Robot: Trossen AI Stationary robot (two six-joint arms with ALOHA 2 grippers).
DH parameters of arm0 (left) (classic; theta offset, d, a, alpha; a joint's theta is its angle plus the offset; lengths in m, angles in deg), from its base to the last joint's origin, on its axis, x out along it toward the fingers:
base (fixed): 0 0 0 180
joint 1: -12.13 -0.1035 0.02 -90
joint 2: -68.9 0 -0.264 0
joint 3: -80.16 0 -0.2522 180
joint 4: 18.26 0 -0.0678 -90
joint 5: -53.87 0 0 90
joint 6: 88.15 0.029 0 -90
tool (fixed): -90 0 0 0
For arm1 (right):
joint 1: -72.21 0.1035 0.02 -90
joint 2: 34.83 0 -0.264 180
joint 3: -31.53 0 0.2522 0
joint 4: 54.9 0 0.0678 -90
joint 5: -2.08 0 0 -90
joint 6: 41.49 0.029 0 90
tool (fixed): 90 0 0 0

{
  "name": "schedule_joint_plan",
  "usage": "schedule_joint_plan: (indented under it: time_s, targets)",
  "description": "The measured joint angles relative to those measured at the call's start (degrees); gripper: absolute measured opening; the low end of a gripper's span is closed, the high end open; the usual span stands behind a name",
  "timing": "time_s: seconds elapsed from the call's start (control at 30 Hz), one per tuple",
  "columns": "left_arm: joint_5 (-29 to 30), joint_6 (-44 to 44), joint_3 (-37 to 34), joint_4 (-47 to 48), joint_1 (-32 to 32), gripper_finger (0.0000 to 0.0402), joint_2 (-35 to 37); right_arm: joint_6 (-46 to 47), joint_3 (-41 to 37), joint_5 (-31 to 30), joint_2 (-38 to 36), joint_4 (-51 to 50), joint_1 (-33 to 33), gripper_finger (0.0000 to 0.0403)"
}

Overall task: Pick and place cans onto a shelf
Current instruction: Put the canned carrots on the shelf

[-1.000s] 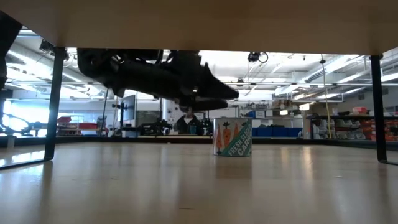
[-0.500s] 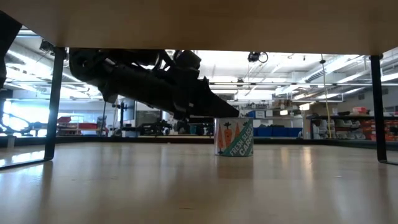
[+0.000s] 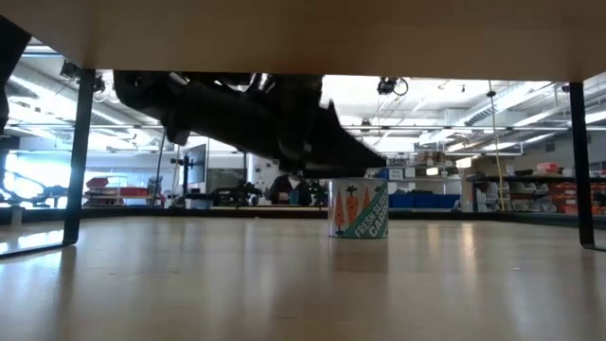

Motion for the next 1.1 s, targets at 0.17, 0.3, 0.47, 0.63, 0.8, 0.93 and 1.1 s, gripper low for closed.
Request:
schedule_joint_plan:
  time_s: [0.17,0.3,0.47,0.63,0.8,0.93,1.1]
  targets:
    - [4.06,0.02,0.41,5.18,0.54,0.039,-0.11,-0.02,0.0,0.0,0.0,0.0,0.0,0.0137]
    - [5.61,-0.04,0.41,6.12,0.51,0.039,-0.11,0.0,0.0,0.0,0.0,0.0,0.02,0.0137]
    - [5.72,-0.81,0.41,9.07,0.03,0.039,-0.21,0.0,0.0,0.0,0.0,0.0,0.02,0.0137]
    - [5.51,-1.83,0.48,8.42,-0.63,0.0389,-2.26,0.0,0.0,-0.02,0.0,0.0,0.01,0.0137]
    - [5.32,-2.94,0.41,6.82,-0.95,0.0371,-2.67,0.0,0.0,0.0,0.0,0.02,0.02,0.0137]
    - [5.22,-0.14,0.43,4.17,-1.28,0.0311,-2.1,-0.01,0.0,-0.01,0.0,0.02,0.01,0.0137]
    - [3.59,1.61,0.43,6.84,-4.48,0.0281,2.8,0.0,0.0,-0.02,0.0,0.0,0.02,0.0137]
